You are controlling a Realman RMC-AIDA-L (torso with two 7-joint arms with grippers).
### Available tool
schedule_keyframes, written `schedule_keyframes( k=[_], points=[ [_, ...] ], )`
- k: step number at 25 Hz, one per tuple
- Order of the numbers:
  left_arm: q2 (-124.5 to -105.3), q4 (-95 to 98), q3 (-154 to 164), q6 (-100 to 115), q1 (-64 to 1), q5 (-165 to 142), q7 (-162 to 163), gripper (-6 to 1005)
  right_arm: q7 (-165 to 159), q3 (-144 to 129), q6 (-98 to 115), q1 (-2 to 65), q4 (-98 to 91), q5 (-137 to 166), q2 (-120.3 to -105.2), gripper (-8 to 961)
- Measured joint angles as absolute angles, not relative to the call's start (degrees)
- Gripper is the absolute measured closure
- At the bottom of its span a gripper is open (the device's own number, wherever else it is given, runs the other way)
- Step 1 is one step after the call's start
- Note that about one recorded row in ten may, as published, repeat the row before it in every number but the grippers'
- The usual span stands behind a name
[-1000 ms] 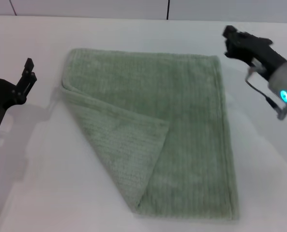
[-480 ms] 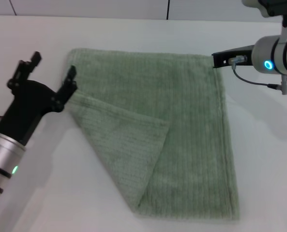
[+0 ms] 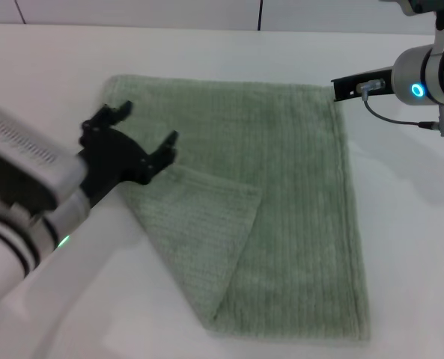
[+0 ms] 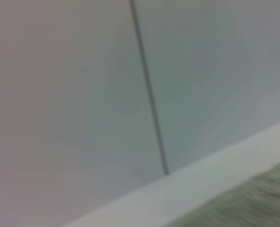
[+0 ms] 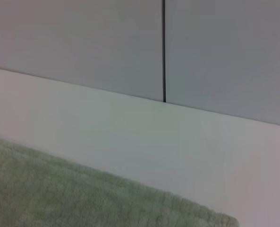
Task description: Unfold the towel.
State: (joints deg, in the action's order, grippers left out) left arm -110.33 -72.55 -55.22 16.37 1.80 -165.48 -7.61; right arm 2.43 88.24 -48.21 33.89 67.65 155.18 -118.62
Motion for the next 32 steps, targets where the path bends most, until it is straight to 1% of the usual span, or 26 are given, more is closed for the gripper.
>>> schedule_keyframes(
  k=[1, 2, 4, 6, 7, 9, 10, 12, 18, 22, 32],
  points=[
    [-109.41, -78.4, -55.0, 8.3, 1.9, -165.5, -7.7, 202, 2.5, 88.2, -48.2, 33.9, 67.6, 155.2, -118.62, 954],
    [-109.11, -81.3, -55.0, 3.7, 1.8, -165.5, -8.1, 202, 2.5, 88.3, -48.2, 34.0, 67.6, 155.2, -118.62, 954],
    [-109.26, -87.8, -55.0, -7.8, 1.3, -165.5, -10.8, 202, 2.5, 88.4, -48.2, 34.2, 67.2, 155.2, -118.61, 954],
    [-110.93, -91.9, -55.2, -16.6, 1.1, -165.5, -15.3, 202, 2.7, 88.8, -48.6, 34.9, 66.2, 155.2, -118.51, 954],
    [-112.17, -93.7, -55.4, -21.3, 1.0, -165.4, -17.9, 202, 2.8, 88.9, -48.8, 35.3, 65.7, 155.2, -118.48, 954],
    [-115.18, -95.8, -56.3, -28.8, 1.0, -165.4, -22.5, 202, 3.0, 89.3, -49.5, 36.3, 64.1, 155.1, -118.44, 955],
    [-117.21, -96.7, -57.1, -32.6, 1.0, -165.4, -25.4, 202, 3.1, 89.4, -49.6, 36.8, 63.3, 155.1, -118.44, 955],
    [-118.39, -97.4, -57.2, -35.7, 0.5, -165.4, -27.4, 202, 3.1, 89.1, -49.7, 37.7, 62.1, 155.1, -118.44, 955],
    [-118.36, -96.4, -55.1, -36.2, -2.5, -165.4, -26.7, 203, 3.7, 88.7, -49.8, 40.1, 58.2, 155.0, -118.54, 955],
    [-118.43, -92.1, -54.7, -36.5, -6.4, -165.4, -25.5, 202, 4.0, 88.6, -49.5, 41.1, 55.8, 154.9, -118.70, 954],
    [-118.65, -89.5, -54.1, -36.3, -9.6, -165.2, -24.7, 202, 4.4, 88.6, -48.3, 42.5, 52.7, 154.9, -118.74, 955]
  ],
)
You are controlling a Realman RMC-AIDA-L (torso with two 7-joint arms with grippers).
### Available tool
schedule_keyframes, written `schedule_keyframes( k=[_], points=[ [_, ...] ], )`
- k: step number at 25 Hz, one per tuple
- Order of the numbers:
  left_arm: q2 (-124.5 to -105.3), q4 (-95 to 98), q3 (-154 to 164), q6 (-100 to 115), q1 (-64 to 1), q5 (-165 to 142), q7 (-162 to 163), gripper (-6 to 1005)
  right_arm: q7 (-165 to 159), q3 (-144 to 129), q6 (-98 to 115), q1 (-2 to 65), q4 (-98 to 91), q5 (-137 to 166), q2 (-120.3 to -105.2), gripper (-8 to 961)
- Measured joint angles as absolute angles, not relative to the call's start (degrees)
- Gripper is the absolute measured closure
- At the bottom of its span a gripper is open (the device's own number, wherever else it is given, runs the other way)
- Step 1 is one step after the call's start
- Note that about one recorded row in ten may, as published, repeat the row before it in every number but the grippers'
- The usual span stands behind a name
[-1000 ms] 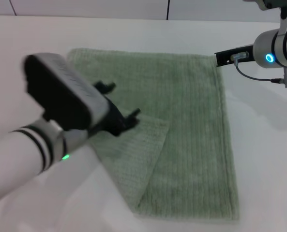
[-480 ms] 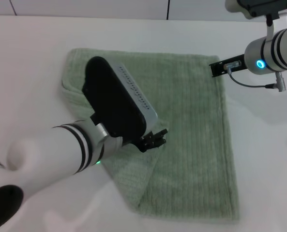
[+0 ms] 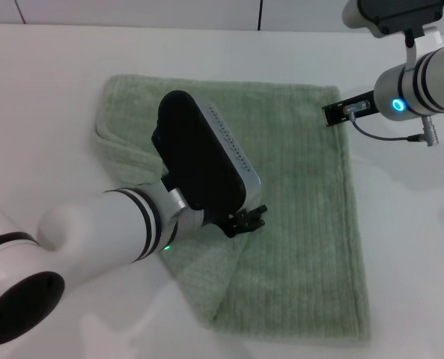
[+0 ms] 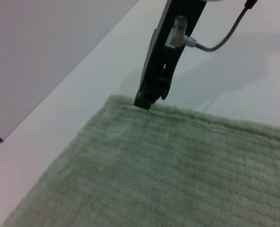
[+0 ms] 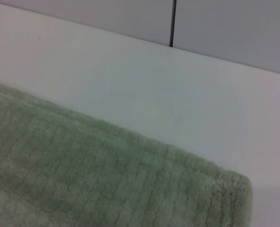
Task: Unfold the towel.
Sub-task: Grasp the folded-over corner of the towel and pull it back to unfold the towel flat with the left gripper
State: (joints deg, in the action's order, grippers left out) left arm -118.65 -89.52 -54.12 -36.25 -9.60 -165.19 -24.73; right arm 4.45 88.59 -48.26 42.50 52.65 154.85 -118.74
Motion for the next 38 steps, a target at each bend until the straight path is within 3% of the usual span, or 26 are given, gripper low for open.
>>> schedule_keyframes(
  k=[33, 37, 38],
  points=[
    [-118.70, -81.8, -52.9, -38.0, -18.6, -163.9, -22.7, 225, 6.1, 88.6, -46.5, 43.0, 49.6, 152.9, -118.83, 955],
    [-118.73, -81.7, -52.9, -38.9, -18.9, -164.2, -22.0, 466, 6.2, 88.6, -46.5, 42.9, 49.6, 152.9, -118.83, 955],
    [-118.73, -81.7, -52.9, -38.9, -18.9, -164.2, -22.0, 486, 6.2, 88.6, -46.5, 42.9, 49.6, 152.9, -118.83, 955]
  ],
)
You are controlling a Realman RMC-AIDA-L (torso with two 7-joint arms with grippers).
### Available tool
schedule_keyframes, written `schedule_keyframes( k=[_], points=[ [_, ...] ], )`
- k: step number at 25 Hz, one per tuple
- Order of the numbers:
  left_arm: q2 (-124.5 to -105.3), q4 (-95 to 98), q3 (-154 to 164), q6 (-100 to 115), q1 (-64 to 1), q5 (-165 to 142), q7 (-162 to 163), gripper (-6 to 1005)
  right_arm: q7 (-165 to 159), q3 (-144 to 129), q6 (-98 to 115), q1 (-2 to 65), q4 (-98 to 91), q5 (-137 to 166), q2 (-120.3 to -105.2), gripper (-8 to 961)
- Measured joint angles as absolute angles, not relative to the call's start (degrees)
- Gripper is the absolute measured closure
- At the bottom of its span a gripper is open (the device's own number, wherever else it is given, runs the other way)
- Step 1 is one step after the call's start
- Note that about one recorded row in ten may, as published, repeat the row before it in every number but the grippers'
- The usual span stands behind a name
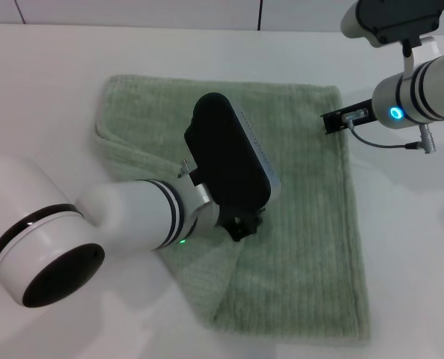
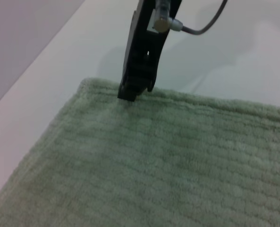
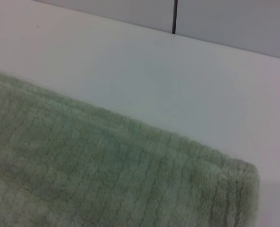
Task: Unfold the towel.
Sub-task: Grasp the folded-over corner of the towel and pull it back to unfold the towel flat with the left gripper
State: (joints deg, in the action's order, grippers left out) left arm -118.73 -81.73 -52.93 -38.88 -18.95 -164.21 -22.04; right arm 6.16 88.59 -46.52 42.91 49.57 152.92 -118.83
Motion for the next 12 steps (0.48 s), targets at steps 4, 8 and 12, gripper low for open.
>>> schedule_keyframes(
  k=[4, 8, 12],
  points=[
    [-118.71, -83.5, -53.0, -39.9, -18.5, -164.7, -21.4, 568, 6.2, 88.6, -46.5, 42.9, 49.5, 152.9, -118.82, 955],
    [-118.68, -84.6, -53.2, -41.8, -18.3, -165.0, -21.2, 650, 6.2, 88.6, -46.4, 42.9, 49.5, 152.9, -118.83, 955],
    [-118.63, -85.8, -53.4, -42.7, -18.2, -165.1, -21.2, 777, 6.2, 88.6, -46.4, 42.8, 49.3, 152.9, -118.83, 954]
  ],
)
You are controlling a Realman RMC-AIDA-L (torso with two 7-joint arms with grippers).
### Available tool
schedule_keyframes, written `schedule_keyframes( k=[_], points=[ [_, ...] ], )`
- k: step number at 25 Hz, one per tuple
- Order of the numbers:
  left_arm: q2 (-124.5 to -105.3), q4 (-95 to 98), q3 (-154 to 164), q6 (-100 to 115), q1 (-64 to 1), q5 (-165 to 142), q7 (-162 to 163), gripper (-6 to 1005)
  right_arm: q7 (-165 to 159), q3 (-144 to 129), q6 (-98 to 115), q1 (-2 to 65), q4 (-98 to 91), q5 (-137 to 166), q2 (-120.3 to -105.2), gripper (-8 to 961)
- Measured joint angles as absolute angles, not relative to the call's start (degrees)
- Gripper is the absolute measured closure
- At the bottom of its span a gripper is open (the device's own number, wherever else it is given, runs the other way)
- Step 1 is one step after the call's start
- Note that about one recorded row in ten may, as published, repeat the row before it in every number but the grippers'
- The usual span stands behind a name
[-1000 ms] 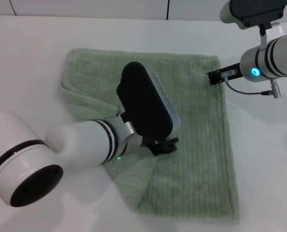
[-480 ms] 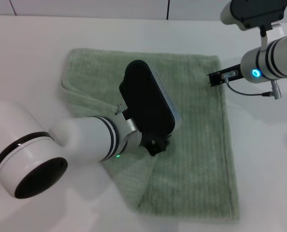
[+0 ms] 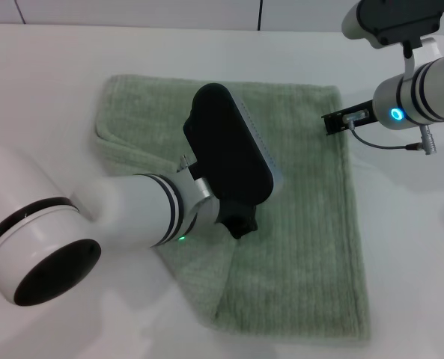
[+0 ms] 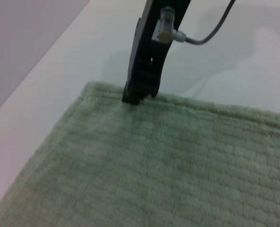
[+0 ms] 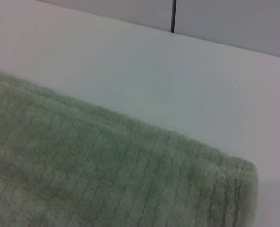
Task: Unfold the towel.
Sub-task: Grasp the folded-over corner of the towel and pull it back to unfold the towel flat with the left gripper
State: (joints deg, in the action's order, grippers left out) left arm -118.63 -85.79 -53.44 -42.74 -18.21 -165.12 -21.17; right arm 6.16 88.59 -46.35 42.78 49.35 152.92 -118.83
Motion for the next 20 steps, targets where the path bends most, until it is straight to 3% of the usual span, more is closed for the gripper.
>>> schedule_keyframes(
  k=[2, 6, 20],
  points=[
    [-118.57, -87.1, -53.4, -43.4, -17.8, -165.4, -21.2, 908, 6.2, 88.6, -46.3, 42.8, 49.3, 152.9, -118.83, 954],
    [-118.43, -91.4, -54.3, -45.7, -16.3, -165.5, -21.3, 998, 6.2, 88.6, -46.2, 42.8, 49.3, 152.9, -118.82, 954],
    [-118.22, -101.6, -61.3, -52.9, -11.8, -165.6, -22.2, 981, 6.1, 88.6, -46.2, 42.9, 49.2, 152.9, -118.83, 955]
  ],
)
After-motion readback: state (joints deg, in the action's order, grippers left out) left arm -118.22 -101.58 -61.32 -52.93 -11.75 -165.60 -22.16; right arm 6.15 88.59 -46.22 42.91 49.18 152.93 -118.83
